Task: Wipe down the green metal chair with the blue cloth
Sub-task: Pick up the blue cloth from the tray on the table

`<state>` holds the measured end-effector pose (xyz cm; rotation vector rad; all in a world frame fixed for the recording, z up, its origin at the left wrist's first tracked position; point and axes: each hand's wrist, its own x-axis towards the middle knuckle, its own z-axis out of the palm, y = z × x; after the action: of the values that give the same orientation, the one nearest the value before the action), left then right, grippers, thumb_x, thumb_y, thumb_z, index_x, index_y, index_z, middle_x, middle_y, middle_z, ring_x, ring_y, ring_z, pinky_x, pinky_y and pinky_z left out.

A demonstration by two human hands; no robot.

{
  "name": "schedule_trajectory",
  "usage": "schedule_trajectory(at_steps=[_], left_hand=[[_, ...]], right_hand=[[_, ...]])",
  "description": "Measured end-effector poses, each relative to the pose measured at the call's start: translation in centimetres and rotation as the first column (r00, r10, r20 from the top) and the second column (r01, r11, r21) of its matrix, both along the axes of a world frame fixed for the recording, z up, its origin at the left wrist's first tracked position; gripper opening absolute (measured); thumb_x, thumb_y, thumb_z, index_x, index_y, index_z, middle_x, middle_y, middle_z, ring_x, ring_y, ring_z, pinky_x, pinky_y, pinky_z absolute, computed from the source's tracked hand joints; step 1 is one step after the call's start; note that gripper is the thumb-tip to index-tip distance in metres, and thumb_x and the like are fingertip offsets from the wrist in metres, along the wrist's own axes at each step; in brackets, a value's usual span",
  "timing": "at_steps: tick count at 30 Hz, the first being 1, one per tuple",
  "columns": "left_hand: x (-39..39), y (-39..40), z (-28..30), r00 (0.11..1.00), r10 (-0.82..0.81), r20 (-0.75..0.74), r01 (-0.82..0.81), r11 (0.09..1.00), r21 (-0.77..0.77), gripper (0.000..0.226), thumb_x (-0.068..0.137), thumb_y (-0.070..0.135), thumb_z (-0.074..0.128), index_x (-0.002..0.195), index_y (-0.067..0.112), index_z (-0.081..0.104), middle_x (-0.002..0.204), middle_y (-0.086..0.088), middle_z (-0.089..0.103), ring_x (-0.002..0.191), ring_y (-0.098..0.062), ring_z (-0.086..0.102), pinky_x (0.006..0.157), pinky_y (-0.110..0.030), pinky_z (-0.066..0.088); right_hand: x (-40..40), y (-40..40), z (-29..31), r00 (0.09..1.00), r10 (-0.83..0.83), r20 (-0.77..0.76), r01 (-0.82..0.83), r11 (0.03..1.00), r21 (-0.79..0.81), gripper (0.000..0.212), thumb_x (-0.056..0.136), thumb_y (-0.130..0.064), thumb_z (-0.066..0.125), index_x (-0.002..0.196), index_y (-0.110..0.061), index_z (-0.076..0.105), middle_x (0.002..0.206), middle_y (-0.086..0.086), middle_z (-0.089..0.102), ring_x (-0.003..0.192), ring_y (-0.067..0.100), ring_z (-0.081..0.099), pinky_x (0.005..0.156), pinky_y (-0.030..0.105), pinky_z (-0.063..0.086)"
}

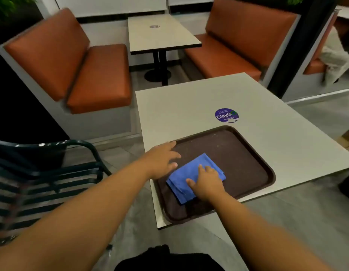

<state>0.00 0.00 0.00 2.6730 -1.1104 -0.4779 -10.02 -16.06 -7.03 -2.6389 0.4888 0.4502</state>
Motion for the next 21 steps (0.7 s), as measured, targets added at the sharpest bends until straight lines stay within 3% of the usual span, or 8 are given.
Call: schedule_trajectory(at_steps=[2, 6, 10, 14, 17, 19, 21], left_hand=[[0.1, -0.9, -0.4, 0.999, -0.038, -0.002, 0.039, 0.997, 0.064, 0.042, 0.096, 0.035, 0.045, 0.138, 0.031, 0.044, 0.160, 0.001, 0.004, 0.146, -0.018, 0.005, 0.118, -0.039, 0.011], [0.3, -2.2, -1.2, 0.999, -0.032, -0.019, 0.034, 0.994, 0.104, 0.038, 0.096, 0.031, 0.045, 0.134, 0.033, 0.049, 0.160, 0.003, 0.005, 0.146, -0.019, 0.005, 0.115, -0.036, 0.012], [0.6, -2.7, -1.3, 0.999, -0.034, -0.012, 0.035, 0.991, 0.128, 0.038, 0.096, 0.028, 0.045, 0.134, 0.031, 0.049, 0.160, 0.001, 0.006, 0.146, -0.018, 0.004, 0.115, -0.038, 0.012], [0.7, -2.6, -1.3, 0.999, -0.013, -0.045, 0.019, 0.989, 0.149, 0.040, 0.096, 0.029, 0.046, 0.136, 0.029, 0.047, 0.159, -0.002, 0.009, 0.146, -0.019, 0.004, 0.116, -0.038, 0.011], [0.9, -2.0, -1.3, 0.997, 0.031, -0.070, -0.020, 0.988, 0.154, 0.041, 0.095, 0.030, 0.048, 0.136, 0.029, 0.046, 0.159, -0.001, 0.012, 0.146, -0.019, 0.006, 0.116, -0.038, 0.014], [1.1, -1.3, -1.3, 0.994, 0.068, -0.089, -0.055, 0.988, 0.147, 0.042, 0.095, 0.030, 0.050, 0.137, 0.029, 0.045, 0.158, -0.001, 0.016, 0.146, -0.019, 0.009, 0.116, -0.038, 0.018], [1.3, -0.6, -1.1, 0.988, 0.108, -0.111, -0.094, 0.988, 0.124, 0.044, 0.094, 0.028, 0.052, 0.137, 0.030, 0.044, 0.157, 0.000, 0.021, 0.145, -0.019, 0.014, 0.115, -0.038, 0.021]], right_hand=[[-0.3, -0.5, -0.8, 0.996, -0.089, -0.023, 0.087, 0.994, -0.071, 0.060, 0.097, -0.049, 0.044, 0.140, -0.008, 0.036, 0.149, 0.016, 0.030, 0.132, 0.033, 0.033, 0.102, 0.041, 0.040], [-0.4, -1.0, -2.4, 0.989, -0.143, 0.039, 0.146, 0.985, -0.095, 0.031, 0.097, -0.035, 0.045, 0.116, -0.012, 0.056, 0.131, 0.010, 0.043, 0.122, 0.029, 0.039, 0.095, 0.038, 0.041], [0.5, -1.5, -2.9, 0.996, -0.076, 0.053, 0.085, 0.976, -0.200, 0.022, 0.096, -0.030, 0.049, 0.111, -0.015, 0.057, 0.121, 0.008, 0.053, 0.117, 0.027, 0.047, 0.093, 0.036, 0.043], [1.3, -1.8, -3.2, 0.999, -0.022, 0.025, 0.028, 0.965, -0.262, 0.008, 0.090, -0.015, 0.053, 0.088, -0.019, 0.060, 0.095, 0.000, 0.063, 0.092, 0.021, 0.059, 0.088, 0.034, 0.043], [2.2, -2.0, -2.7, 0.996, -0.047, -0.073, 0.032, 0.980, -0.196, 0.011, 0.090, -0.017, 0.053, 0.079, -0.021, 0.053, 0.083, -0.001, 0.057, 0.095, 0.022, 0.060, 0.097, 0.034, 0.037], [2.9, -1.9, -1.7, 0.994, -0.068, -0.084, 0.058, 0.991, -0.117, 0.013, 0.090, -0.025, 0.053, 0.080, -0.019, 0.052, 0.086, 0.000, 0.057, 0.099, 0.023, 0.058, 0.094, 0.034, 0.036], [3.3, -1.9, -0.3, 0.999, -0.038, 0.010, 0.038, 0.999, -0.017, 0.019, 0.088, -0.029, 0.052, 0.073, -0.019, 0.046, 0.083, 0.002, 0.052, 0.095, 0.025, 0.055, 0.085, 0.037, 0.041]])
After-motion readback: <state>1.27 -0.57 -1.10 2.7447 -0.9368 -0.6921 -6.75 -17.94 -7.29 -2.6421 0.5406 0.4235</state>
